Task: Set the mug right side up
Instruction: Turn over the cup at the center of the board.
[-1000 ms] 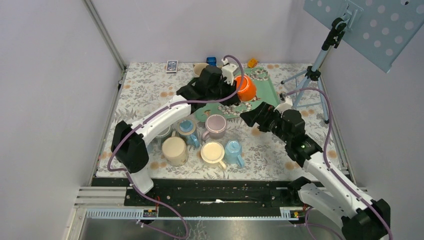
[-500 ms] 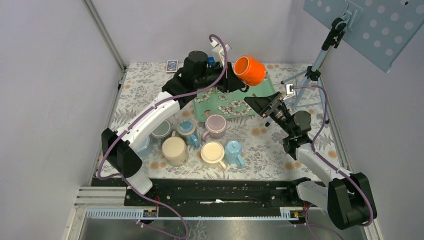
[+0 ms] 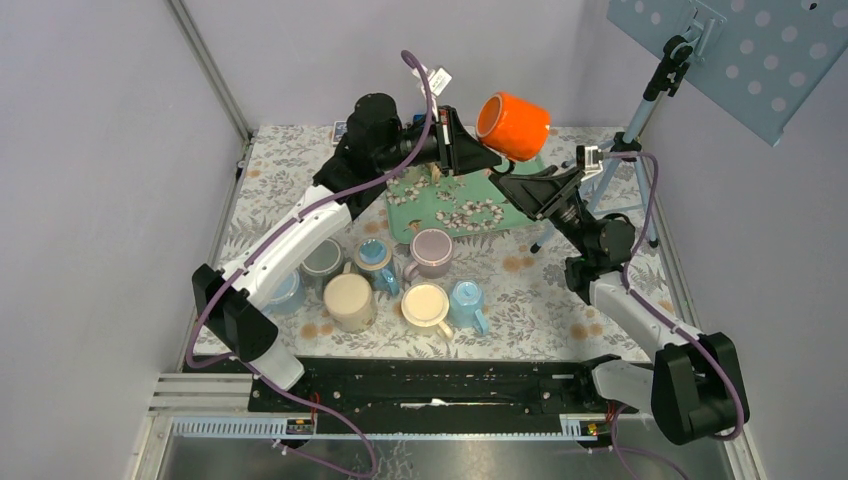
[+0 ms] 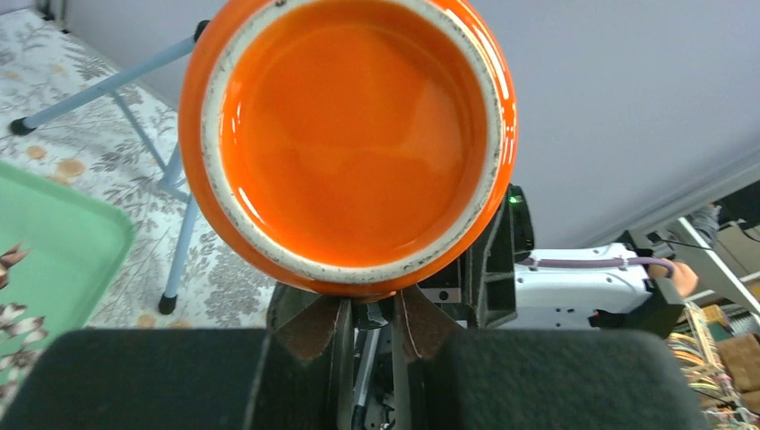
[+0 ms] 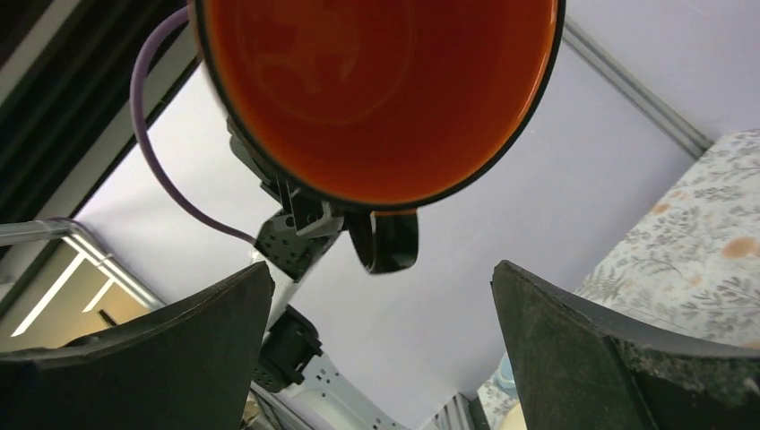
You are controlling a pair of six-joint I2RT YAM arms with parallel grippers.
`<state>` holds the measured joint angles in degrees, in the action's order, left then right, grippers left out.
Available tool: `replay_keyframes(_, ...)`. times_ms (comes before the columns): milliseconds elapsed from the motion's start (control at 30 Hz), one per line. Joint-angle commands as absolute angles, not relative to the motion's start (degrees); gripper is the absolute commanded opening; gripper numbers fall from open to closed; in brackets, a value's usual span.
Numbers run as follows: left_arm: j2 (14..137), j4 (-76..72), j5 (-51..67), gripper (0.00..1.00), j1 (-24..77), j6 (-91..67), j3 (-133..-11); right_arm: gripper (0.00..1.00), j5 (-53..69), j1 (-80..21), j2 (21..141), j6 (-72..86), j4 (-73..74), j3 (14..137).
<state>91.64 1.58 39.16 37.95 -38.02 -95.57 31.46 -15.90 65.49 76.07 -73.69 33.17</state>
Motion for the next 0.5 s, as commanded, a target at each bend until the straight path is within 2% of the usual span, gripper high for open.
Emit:
replay_keyframes(0,87.74,-10.24,43.52,0.00,37.60,-41.29,-97.84,0.97,34.67,-15.64,68.02,81.89,-82.03,38.16)
replay_keyframes(467,87.69,-13.39,46.72,0.00,37.51,-43.90,-95.98,0.73,35.84,-15.64,67.24,81.41,-79.72,40.57)
